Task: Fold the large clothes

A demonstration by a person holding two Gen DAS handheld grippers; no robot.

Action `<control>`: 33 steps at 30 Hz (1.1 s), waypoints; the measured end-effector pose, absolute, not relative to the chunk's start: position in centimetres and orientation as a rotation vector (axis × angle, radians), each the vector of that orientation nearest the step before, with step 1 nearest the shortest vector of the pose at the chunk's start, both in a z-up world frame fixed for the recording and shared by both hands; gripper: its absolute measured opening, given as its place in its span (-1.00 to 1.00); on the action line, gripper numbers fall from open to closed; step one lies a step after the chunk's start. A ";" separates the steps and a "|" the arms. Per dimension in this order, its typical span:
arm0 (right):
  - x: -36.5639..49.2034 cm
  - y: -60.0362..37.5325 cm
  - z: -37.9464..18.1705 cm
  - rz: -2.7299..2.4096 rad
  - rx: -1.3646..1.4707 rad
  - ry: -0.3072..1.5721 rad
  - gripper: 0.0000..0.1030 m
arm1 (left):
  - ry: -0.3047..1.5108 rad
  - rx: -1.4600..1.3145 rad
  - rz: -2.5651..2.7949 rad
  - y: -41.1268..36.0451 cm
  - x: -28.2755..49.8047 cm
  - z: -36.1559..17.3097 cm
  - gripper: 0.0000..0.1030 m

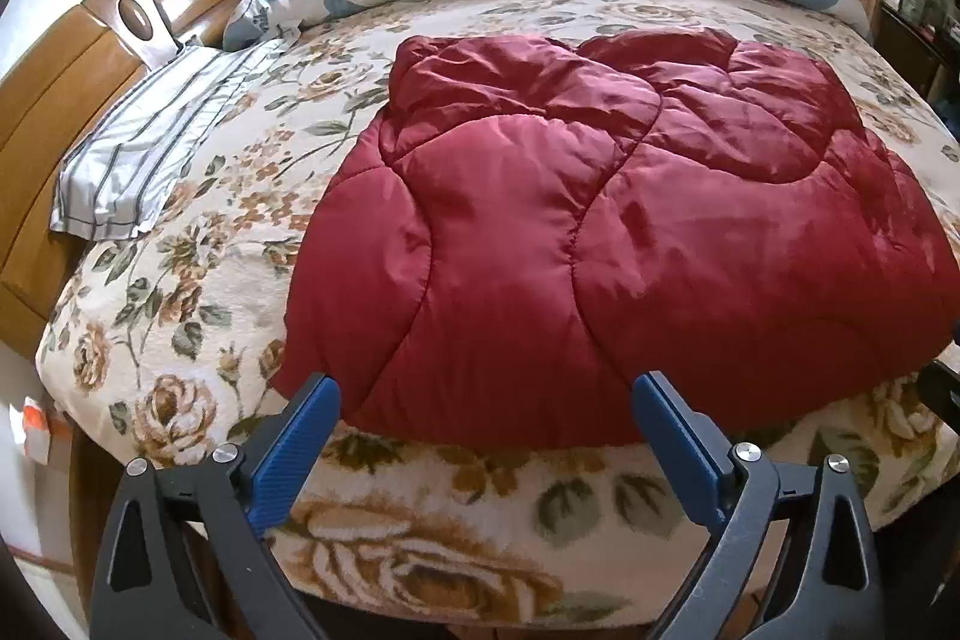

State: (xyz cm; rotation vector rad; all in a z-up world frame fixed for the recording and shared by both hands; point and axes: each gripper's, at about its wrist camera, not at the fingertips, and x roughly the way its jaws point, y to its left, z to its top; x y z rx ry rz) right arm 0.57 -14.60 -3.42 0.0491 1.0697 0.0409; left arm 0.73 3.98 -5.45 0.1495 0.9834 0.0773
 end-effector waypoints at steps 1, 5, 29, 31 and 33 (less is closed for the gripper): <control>0.5 -14.5 -3.3 0.043 0.049 1.072 0.83 | 0.981 0.149 0.077 4.0 0.5 -5.2 0.94; 0.2 -13.9 -2.5 0.058 0.036 1.071 0.84 | 0.971 0.147 0.080 4.1 -0.2 -4.2 0.96; 4.3 -13.6 -1.8 0.091 0.001 1.096 0.91 | 0.965 0.147 0.067 3.6 2.4 -2.6 0.98; 4.5 -13.9 -2.0 0.088 0.009 1.103 0.91 | 0.969 0.150 0.066 3.4 2.8 -2.7 0.98; 4.7 -14.1 -2.1 0.084 0.015 1.107 0.91 | 0.973 0.151 0.062 3.2 3.2 -2.9 0.98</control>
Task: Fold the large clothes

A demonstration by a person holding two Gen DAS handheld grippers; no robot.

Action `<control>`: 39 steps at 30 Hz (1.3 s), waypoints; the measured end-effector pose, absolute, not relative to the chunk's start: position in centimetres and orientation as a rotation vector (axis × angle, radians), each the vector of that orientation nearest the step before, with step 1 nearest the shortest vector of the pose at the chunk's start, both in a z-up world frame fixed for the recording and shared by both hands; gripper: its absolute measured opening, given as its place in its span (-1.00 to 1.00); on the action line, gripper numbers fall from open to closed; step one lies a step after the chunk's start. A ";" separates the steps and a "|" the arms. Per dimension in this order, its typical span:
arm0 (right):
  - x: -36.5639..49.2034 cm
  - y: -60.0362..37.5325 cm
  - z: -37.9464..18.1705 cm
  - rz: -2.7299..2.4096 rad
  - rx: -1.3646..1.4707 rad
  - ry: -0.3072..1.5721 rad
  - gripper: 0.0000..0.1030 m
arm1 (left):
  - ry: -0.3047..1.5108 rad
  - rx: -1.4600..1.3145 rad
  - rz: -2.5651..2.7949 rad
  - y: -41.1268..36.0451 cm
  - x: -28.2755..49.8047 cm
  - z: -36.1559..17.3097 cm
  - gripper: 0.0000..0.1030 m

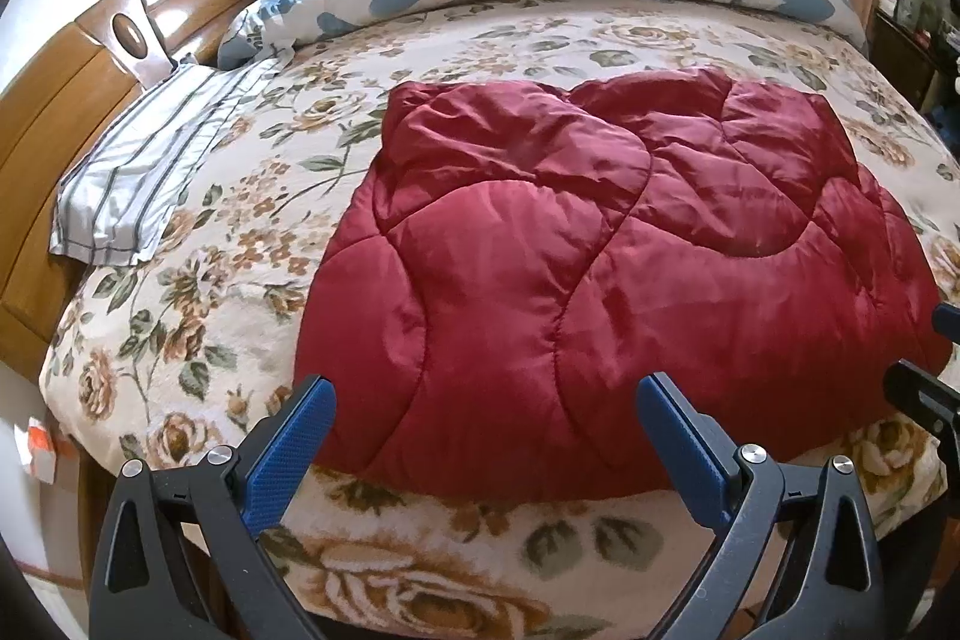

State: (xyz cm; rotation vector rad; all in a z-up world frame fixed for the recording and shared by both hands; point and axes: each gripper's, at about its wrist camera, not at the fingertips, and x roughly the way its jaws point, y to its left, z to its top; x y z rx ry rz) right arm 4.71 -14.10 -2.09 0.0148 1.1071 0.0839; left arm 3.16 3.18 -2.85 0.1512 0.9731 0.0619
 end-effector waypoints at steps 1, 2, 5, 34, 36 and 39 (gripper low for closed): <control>4.8 -14.2 -2.1 0.081 0.017 1.108 0.91 | 0.975 0.153 0.060 3.1 3.4 -2.9 0.98; 4.9 -14.3 -2.2 0.079 0.020 1.110 0.91 | 0.976 0.154 0.059 2.9 3.6 -3.0 0.98; 5.2 -14.6 -2.3 0.073 0.025 1.112 0.91 | 0.982 0.156 0.057 2.7 4.0 -3.2 0.98; 6.9 -15.5 -2.1 0.063 0.049 1.120 0.91 | 0.982 0.156 0.042 1.5 5.8 -3.0 0.98; 6.9 -15.6 -2.1 0.063 0.050 1.119 0.91 | 0.983 0.155 0.041 1.5 5.9 -3.0 0.98; 7.2 -15.5 -2.0 0.064 0.051 1.118 0.91 | 0.982 0.155 0.040 1.5 6.0 -3.0 0.98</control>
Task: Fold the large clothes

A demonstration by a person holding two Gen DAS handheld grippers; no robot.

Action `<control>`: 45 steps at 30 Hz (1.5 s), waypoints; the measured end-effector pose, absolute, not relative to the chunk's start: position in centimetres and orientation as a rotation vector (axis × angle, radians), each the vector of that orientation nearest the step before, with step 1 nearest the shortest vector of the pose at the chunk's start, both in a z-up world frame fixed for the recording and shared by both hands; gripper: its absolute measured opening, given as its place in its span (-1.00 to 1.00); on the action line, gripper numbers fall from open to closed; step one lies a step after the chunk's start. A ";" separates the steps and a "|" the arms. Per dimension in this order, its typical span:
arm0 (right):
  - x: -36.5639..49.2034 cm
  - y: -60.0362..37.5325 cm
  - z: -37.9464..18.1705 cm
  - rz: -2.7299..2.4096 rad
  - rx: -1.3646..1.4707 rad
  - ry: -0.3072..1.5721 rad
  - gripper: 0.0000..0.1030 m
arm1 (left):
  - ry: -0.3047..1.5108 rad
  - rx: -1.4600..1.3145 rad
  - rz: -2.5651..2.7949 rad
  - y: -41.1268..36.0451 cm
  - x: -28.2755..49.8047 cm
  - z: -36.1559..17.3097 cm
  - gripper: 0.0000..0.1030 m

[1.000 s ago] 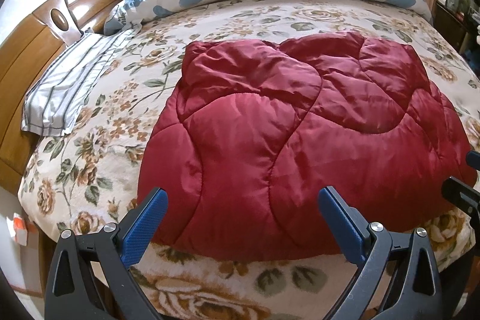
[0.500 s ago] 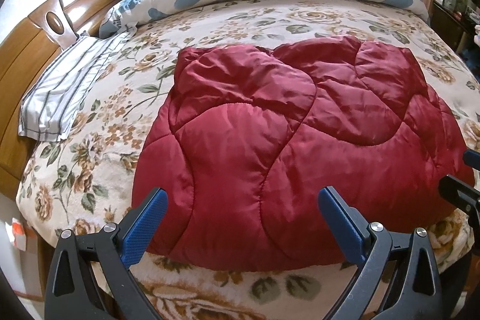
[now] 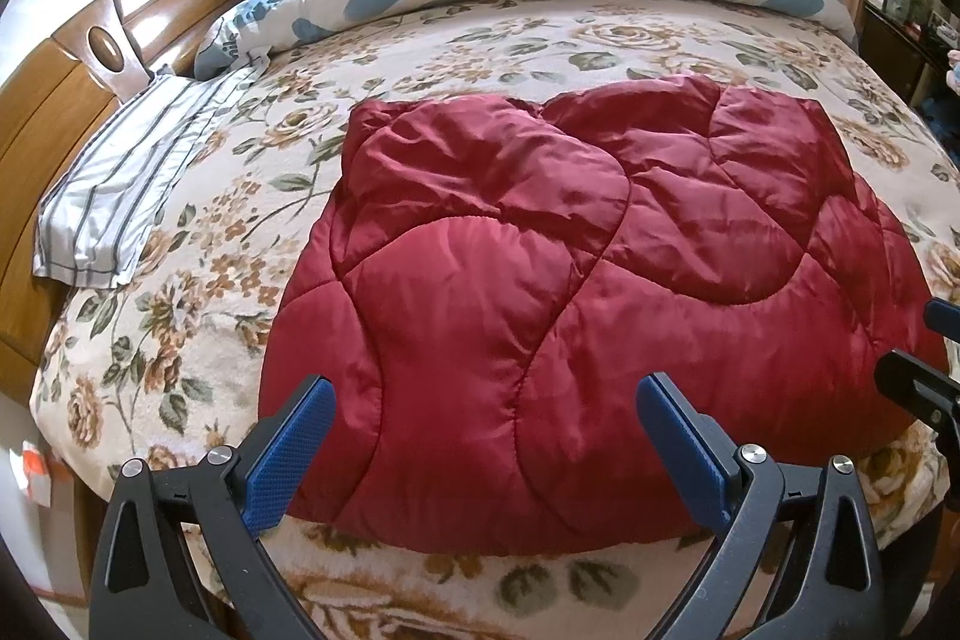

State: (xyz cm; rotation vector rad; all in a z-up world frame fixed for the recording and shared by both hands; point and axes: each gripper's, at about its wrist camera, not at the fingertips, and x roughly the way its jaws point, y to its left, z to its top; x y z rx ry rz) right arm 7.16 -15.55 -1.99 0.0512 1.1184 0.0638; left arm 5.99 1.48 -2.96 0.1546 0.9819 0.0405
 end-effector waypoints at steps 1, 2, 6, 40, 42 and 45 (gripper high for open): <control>7.3 -15.5 -2.0 0.063 0.051 1.118 0.91 | 0.982 0.154 0.040 1.4 6.1 -3.0 0.98; 7.4 -15.5 -1.9 0.064 0.050 1.118 0.91 | 0.981 0.154 0.039 1.4 6.1 -2.9 0.98; 7.6 -15.2 -2.0 0.066 0.052 1.117 0.91 | 0.978 0.152 0.038 1.4 6.3 -2.9 0.98; 7.7 -14.9 -1.6 0.066 0.055 1.116 0.91 | 0.958 0.153 0.044 1.3 6.1 -2.7 0.98; 7.7 -15.0 -1.6 0.066 0.054 1.117 0.91 | 0.958 0.152 0.044 1.3 6.2 -2.7 0.98; 7.8 -15.0 -1.6 0.065 0.055 1.118 0.91 | 0.958 0.152 0.043 1.3 6.1 -2.7 0.98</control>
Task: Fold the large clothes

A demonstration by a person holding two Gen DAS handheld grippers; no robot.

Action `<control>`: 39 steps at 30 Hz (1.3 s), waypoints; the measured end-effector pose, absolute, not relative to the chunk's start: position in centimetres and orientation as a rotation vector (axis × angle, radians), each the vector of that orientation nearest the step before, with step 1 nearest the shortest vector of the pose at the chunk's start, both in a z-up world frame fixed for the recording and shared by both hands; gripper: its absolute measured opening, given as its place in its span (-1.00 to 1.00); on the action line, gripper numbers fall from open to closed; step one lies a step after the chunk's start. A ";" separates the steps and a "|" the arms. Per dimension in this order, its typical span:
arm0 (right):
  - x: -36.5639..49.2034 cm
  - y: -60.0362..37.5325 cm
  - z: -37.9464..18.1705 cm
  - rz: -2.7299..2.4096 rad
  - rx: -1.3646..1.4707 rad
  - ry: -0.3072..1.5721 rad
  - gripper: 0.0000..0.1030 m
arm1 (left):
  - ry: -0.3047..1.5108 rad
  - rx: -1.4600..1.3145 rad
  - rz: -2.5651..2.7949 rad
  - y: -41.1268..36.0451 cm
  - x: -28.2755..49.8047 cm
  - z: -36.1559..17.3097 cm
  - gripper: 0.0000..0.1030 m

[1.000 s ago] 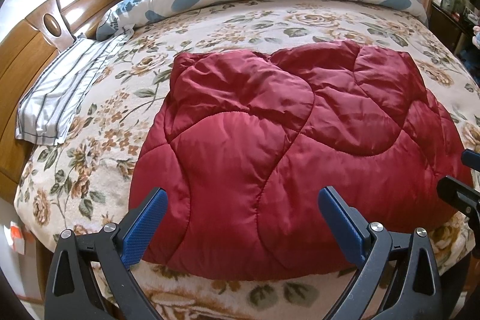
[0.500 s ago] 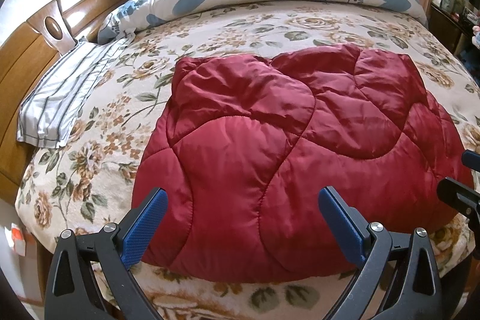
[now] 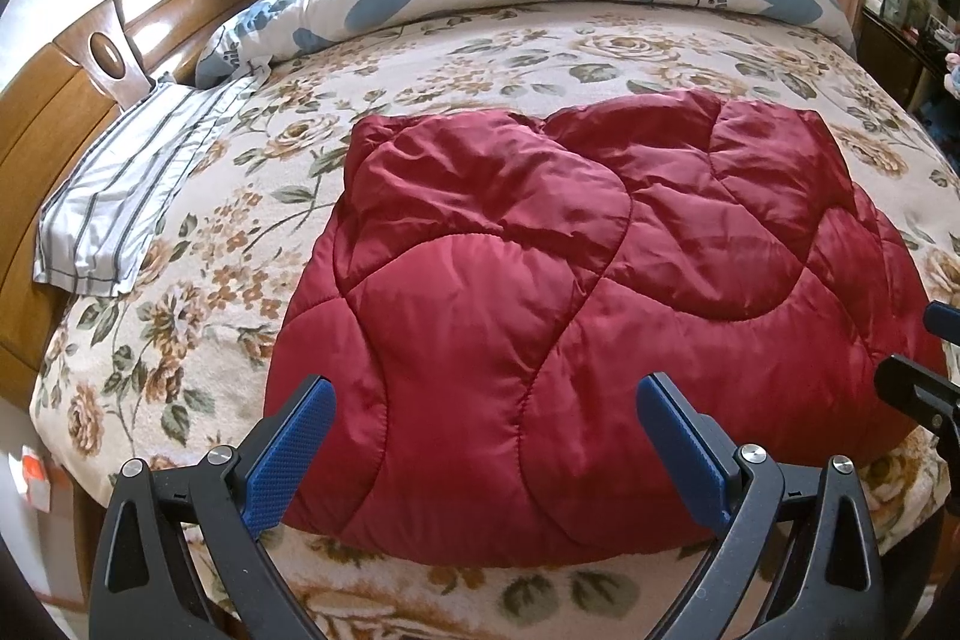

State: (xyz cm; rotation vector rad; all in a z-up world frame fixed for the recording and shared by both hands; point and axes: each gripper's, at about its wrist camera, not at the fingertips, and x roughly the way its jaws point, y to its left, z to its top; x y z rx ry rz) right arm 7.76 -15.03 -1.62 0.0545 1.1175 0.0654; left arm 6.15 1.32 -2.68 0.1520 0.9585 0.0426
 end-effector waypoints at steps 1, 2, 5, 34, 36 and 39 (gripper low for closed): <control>7.8 -15.0 -1.6 0.065 0.054 1.116 0.91 | 0.958 0.153 0.043 1.3 6.1 -2.7 0.98; 7.8 -15.0 -1.6 0.065 0.054 1.116 0.91 | 0.959 0.153 0.043 1.3 6.2 -2.7 0.98; 7.8 -15.1 -1.7 0.066 0.055 1.116 0.91 | 0.959 0.153 0.043 1.3 6.2 -2.6 0.98; 7.8 -15.3 -1.5 0.069 0.058 1.112 0.91 | 0.951 0.155 0.043 1.2 6.1 -2.4 0.98; 7.8 -15.3 -1.5 0.068 0.059 1.111 0.91 | 0.950 0.155 0.044 1.2 6.1 -2.4 0.98; 7.8 -15.4 -1.3 0.065 0.062 1.106 0.91 | 0.950 0.151 0.045 1.4 6.1 -2.4 0.98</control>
